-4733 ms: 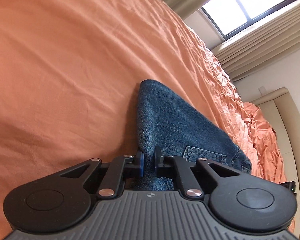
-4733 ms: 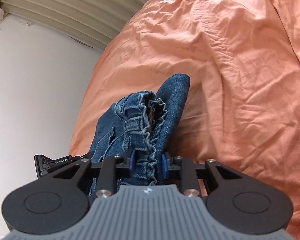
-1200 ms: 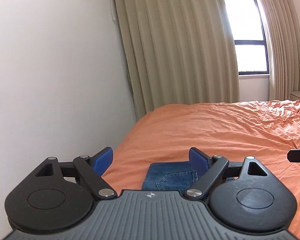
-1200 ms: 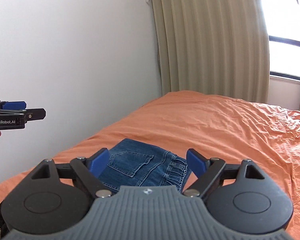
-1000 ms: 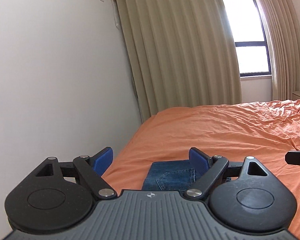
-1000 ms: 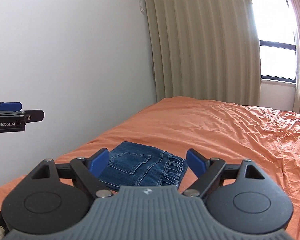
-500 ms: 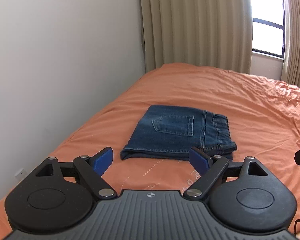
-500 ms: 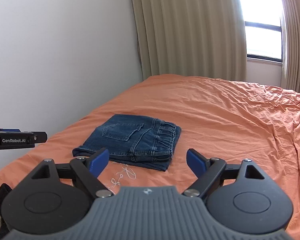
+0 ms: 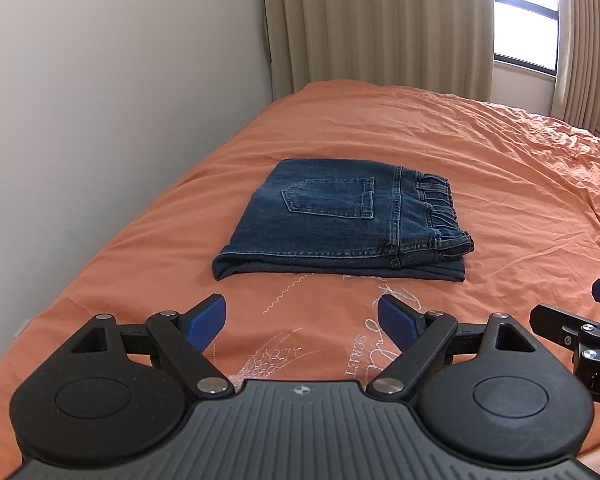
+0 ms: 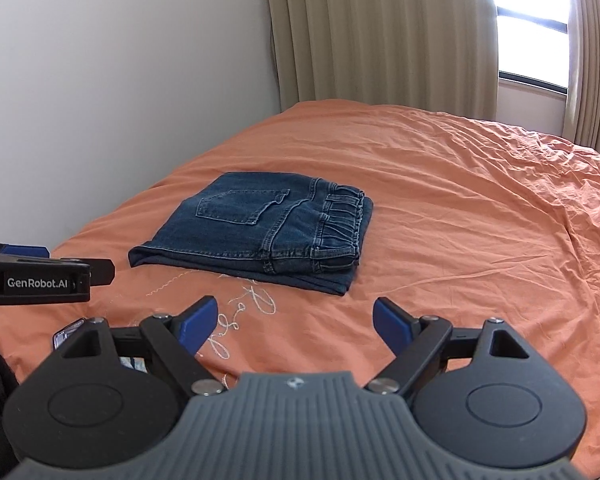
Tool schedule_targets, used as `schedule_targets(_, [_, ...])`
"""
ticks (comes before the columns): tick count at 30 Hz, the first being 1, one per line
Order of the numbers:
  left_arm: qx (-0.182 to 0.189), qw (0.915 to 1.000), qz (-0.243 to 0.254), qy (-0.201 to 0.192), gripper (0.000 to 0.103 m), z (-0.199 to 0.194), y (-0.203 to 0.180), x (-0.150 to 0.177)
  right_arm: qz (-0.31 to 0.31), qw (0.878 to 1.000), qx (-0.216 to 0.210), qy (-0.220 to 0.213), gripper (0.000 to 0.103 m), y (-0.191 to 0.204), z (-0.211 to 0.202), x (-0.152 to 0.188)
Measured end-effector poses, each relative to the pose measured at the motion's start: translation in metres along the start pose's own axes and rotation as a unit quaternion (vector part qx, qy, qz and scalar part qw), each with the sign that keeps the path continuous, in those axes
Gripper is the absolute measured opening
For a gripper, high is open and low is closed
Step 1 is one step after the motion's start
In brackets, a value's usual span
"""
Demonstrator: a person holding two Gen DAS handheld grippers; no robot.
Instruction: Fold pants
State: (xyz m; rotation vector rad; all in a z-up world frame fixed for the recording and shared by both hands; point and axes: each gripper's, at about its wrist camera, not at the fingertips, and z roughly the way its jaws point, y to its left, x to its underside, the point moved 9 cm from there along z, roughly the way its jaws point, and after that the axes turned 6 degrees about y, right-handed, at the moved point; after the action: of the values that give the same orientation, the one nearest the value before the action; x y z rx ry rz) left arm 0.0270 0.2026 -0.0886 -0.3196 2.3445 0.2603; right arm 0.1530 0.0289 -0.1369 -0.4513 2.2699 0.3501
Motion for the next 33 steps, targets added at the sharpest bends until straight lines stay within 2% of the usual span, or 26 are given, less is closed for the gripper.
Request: schedule_targets(33, [-0.005,0.9999,0.005,-0.011,0.100,-0.009,0.001,-0.006,0.009,0.999,-0.002,-0.032,0.081,0.000,-0.024,-0.009])
